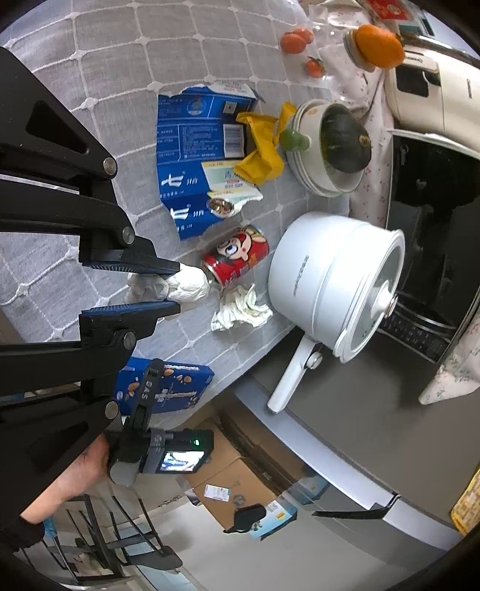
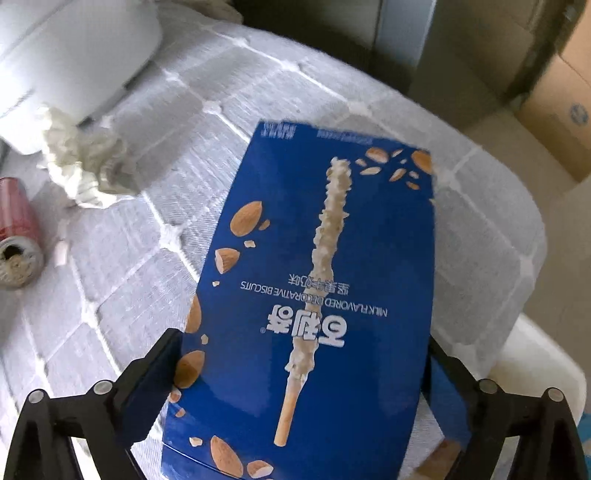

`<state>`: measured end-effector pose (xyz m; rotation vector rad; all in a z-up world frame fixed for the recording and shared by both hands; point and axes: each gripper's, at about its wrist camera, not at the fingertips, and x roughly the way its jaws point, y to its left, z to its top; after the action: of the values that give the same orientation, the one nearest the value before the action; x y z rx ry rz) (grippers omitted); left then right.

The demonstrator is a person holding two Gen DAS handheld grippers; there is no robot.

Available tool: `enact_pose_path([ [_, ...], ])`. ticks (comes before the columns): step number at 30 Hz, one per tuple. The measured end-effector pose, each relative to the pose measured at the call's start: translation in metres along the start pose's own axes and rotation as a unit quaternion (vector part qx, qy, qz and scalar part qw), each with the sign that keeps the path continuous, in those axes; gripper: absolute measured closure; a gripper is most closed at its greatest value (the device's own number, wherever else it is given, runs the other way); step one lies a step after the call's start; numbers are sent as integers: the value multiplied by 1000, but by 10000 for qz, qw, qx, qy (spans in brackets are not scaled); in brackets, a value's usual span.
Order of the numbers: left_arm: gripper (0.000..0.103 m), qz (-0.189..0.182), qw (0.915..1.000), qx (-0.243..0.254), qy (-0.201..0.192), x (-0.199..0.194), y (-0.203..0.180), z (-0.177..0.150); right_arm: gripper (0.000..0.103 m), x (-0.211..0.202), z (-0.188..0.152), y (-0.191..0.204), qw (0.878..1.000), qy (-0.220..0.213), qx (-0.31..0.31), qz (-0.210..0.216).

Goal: Collect trash
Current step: 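Grasp the blue biscuit box with the right gripper while the left holds the tissue, then carry the tissue and blue box to the bin and open both grippers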

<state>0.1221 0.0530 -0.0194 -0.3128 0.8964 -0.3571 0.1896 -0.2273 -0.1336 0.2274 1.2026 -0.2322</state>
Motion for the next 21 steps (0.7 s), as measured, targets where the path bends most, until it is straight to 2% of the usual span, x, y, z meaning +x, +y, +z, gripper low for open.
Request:
enact_pose_path([
  [7,88,-182,9989,421,112,9,-36,-12,9,-59,-19,-25,9986,-323,-324,270],
  [11,88,-353,9963,760,196,13,-63,-23,9,-96,-36,-53,9962,-403,-295,707],
  [16,88,-550,9904,1220,343,20,-100,-43,9,-118,-61,-88,9924,-640,-236,1022],
  [21,88,-686,9814,1734,464,30,-139,-67,9,-127,-76,-127,9907,-589,43,1227],
])
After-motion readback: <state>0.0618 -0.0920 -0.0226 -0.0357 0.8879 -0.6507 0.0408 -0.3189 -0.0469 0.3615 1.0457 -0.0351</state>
